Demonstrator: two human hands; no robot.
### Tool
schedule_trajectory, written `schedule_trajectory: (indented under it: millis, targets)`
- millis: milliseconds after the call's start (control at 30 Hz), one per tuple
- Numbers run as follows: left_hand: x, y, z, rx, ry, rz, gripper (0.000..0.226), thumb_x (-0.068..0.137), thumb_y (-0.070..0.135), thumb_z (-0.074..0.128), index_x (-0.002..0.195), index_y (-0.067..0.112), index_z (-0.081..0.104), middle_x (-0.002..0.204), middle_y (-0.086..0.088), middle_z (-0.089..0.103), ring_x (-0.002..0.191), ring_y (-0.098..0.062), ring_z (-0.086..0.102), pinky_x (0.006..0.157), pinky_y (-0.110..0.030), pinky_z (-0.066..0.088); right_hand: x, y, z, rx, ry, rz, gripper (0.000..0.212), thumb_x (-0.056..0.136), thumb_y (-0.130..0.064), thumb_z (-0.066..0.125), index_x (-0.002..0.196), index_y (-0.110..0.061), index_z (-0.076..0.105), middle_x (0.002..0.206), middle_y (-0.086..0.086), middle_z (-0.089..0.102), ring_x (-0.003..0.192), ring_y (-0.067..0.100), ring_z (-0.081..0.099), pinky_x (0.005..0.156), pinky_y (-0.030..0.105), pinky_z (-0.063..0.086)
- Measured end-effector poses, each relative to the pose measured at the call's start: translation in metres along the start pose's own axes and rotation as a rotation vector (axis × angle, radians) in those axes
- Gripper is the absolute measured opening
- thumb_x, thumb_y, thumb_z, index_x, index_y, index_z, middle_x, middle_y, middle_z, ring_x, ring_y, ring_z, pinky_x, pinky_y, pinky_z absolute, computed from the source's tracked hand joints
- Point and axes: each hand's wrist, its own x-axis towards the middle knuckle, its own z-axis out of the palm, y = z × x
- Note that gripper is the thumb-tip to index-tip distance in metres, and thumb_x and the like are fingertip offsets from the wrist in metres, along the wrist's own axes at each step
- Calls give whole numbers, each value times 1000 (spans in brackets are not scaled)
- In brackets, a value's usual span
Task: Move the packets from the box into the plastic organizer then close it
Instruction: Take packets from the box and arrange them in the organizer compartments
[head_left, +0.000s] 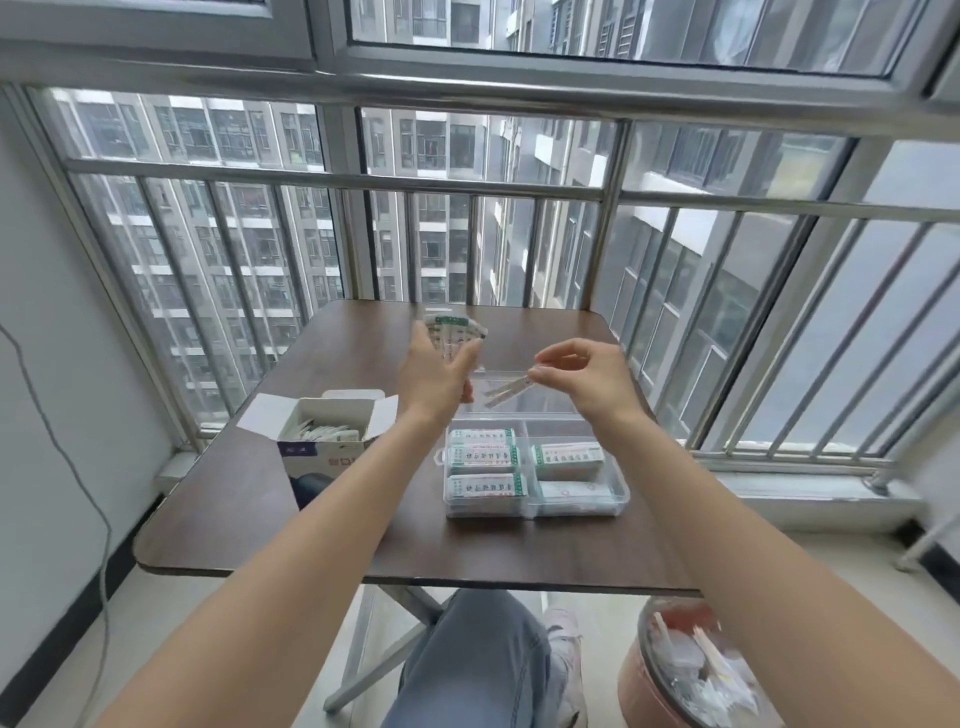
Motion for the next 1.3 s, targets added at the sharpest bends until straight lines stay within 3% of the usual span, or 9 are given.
schedule_trajectory:
  millis: [167, 367, 500, 667, 833, 967, 1100, 1233, 1300]
  targets:
    - [-6, -3, 15, 77, -113, 37, 65, 65, 42, 82, 114, 15, 47, 95, -3, 63, 65, -14, 57, 52, -25, 47, 2, 13, -15, 79, 70, 79, 12, 72, -6, 79, 73, -13, 69, 77, 7, 71, 74, 17, 68, 71, 22, 54]
    - [-11, -6, 24, 79, -192, 3, 52, 68, 17, 83, 106, 18, 48, 96, -3, 61, 70, -15, 57, 48, -24, 46, -2, 19, -25, 136, 30, 136, 8, 75, -6, 76, 77, -8, 69, 73, 7, 69, 63, 12, 64, 61, 18, 52]
    - [-14, -9, 25, -34, -212, -63, 44, 72, 7, 79, 106, 8, 51, 93, -12, 61, 56, -14, 51, 42, -22, 42, -3, 23, -28, 119, 39, 146, 7, 77, -9, 76, 80, -8, 70, 69, 3, 68, 56, 7, 60, 51, 13, 44]
    - [-17, -14, 23, -138, -169, -132, 39, 72, 7, 79, 102, 6, 54, 81, -9, 61, 49, -12, 46, 39, -21, 40, -3, 31, -23, 76, 3, 118, 8, 76, -14, 77, 76, -16, 69, 77, 3, 70, 72, 11, 63, 70, 19, 47]
    - [-10, -24, 25, -1, -48, -114, 38, 74, 17, 79, 100, 10, 53, 86, -10, 64, 48, -15, 51, 42, -26, 42, 2, 33, -12, 37, -81, 123, 11, 80, -6, 72, 75, -14, 67, 73, 8, 68, 61, 14, 61, 59, 18, 46]
    - [-5, -28, 23, 250, -1, -41, 40, 78, 31, 76, 102, 14, 48, 97, -4, 63, 75, -28, 63, 60, -35, 53, 14, 40, 0, -123, -23, 93, 7, 81, -7, 72, 82, -13, 70, 80, 11, 71, 59, 11, 63, 57, 14, 49]
    - [-7, -35, 24, 353, 9, -39, 39, 81, 27, 73, 106, 11, 48, 104, -6, 63, 88, -29, 62, 68, -33, 49, 18, 48, 16, -242, -61, 92, 6, 82, -6, 70, 87, -9, 71, 78, 8, 70, 58, 11, 61, 61, 14, 52]
    - [-2, -42, 23, 348, 5, -31, 38, 82, 26, 72, 104, 10, 45, 106, -8, 62, 89, -29, 60, 67, -31, 44, 24, 53, 38, -370, -112, 74, 7, 83, -12, 69, 81, -18, 67, 90, 10, 71, 78, 19, 66, 75, 33, 55]
    - [2, -45, 23, 325, 0, -14, 38, 81, 24, 73, 96, 12, 40, 102, -11, 62, 81, -34, 61, 65, -36, 50, 27, 54, 46, -470, -152, 65, 9, 83, -15, 69, 78, -22, 66, 92, 6, 71, 87, 21, 66, 81, 38, 54]
